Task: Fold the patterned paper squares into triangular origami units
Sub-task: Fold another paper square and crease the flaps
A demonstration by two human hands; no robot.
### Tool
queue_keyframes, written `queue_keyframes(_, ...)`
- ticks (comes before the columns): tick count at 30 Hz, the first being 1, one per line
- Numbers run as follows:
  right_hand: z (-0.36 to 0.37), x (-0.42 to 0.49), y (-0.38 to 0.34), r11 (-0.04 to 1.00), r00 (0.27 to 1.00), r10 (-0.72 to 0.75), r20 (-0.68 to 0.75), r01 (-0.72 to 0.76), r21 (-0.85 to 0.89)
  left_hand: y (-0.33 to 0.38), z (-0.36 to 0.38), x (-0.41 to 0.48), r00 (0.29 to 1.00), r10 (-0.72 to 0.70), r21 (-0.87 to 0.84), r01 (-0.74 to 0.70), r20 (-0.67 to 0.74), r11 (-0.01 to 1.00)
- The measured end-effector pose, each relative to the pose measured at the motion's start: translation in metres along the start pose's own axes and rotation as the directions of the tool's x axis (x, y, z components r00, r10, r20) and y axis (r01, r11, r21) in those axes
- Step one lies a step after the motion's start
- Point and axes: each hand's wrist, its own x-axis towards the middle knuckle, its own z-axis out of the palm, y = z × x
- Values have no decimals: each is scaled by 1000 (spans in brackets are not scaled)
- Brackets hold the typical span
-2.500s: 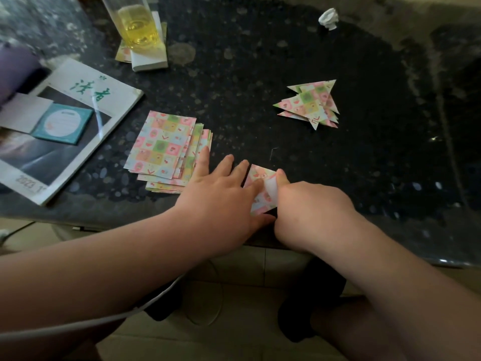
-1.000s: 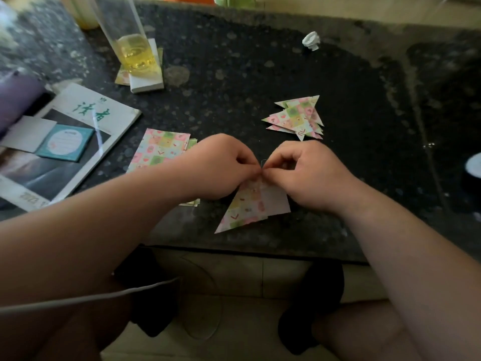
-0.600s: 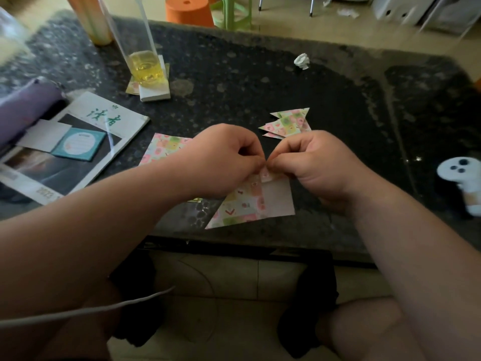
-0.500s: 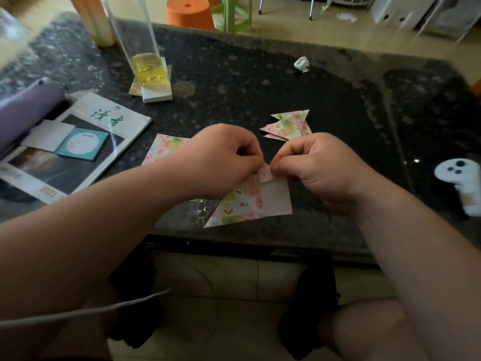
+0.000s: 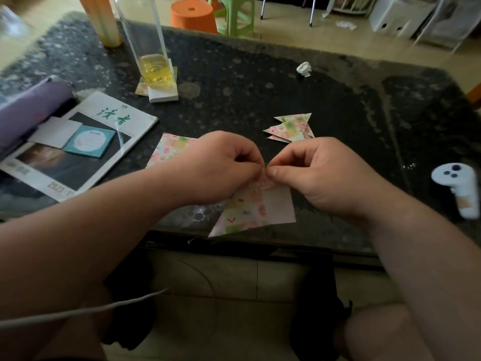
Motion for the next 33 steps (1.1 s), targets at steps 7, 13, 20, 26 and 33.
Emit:
queue_keyframes(7,-3,3,-1,997,997,73,36,-72,-11,3,0,0,1000,-15,-61,15,-3,998)
queue_keyframes(13,-4,6,4,999,997,52,65,-51,-19,6,-7,2,996,-46,-43,49,81,998)
queue_keyframes(20,-9,7,5,1000,993,26,114,-25,-13,4,-11,4,987,-40,-24,44,153,999)
queue_keyframes(26,-28,9,12,992,993,91,-77,-84,94,-16,-21,7,994,-100,55,97,43,994)
queue_keyframes(33,-11,17,20,872,927,300,-224,-171,459,-23,6,-7,982,-58,-219,97,178,971)
